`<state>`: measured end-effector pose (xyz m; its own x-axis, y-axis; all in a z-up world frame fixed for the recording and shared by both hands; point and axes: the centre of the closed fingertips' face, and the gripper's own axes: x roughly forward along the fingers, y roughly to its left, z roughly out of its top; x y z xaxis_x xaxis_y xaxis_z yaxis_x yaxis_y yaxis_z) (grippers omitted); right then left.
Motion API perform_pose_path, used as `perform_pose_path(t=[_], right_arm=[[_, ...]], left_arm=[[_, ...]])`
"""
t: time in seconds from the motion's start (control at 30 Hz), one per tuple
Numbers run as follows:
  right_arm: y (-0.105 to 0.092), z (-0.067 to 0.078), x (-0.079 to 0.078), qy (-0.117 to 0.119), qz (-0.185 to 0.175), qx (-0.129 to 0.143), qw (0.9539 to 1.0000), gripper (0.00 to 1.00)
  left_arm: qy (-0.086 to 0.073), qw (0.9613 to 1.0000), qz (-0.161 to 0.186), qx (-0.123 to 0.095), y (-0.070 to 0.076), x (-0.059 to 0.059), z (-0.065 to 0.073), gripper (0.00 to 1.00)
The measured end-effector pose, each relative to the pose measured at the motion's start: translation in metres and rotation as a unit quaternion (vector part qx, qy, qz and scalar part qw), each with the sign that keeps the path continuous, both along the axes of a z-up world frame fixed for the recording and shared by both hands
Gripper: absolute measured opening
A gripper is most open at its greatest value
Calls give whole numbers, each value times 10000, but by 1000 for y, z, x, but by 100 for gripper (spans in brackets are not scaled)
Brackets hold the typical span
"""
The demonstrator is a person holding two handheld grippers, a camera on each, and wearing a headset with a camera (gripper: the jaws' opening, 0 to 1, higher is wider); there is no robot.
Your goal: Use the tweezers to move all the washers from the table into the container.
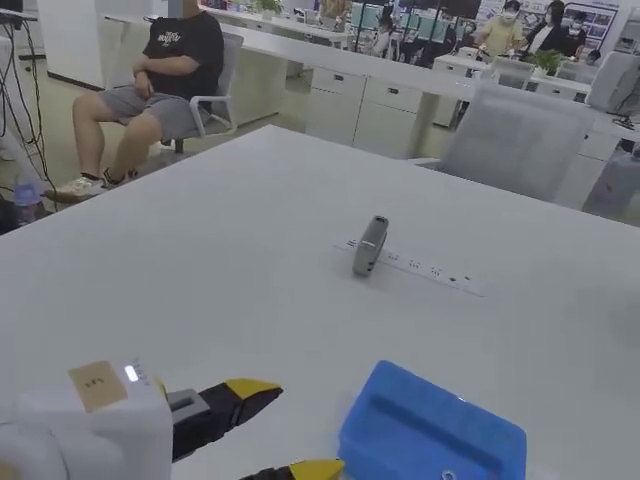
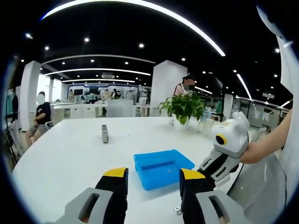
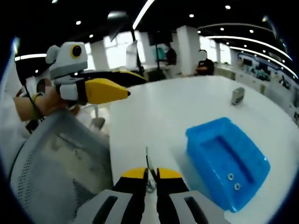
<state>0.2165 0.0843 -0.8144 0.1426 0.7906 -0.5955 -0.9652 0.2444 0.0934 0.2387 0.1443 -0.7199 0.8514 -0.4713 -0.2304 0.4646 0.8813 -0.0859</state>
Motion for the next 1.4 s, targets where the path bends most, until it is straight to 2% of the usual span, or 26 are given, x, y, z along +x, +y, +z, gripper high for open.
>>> perform_pose_path(t=[0.17, 0.63, 1.03, 1.2, 1.27, 1.4], right_arm=[[6, -1, -5, -301, 283, -201, 9989, 4], [2, -1, 2, 5, -57, -26, 10000, 4], [2, -4, 0, -110, 25, -103, 9999, 3], [-5, -4, 8, 200, -355, 30, 9992, 3], [-6, -4, 8, 265, -395, 73, 9988, 3], [-10, -3, 11, 227, -460, 49, 9987, 3]], left_arm=[[-20, 10000, 25, -16, 1, 0, 1, 42], [0, 10000, 10, -19, 1, 0, 0, 42], [3, 10000, -1, -12, 1, 0, 0, 41], [0, 10000, -16, -8, 0, -1, 0, 41], [-5, 10000, -7, -14, 1, -1, 0, 41], [-14, 10000, 37, -43, 3, 0, 1, 41]])
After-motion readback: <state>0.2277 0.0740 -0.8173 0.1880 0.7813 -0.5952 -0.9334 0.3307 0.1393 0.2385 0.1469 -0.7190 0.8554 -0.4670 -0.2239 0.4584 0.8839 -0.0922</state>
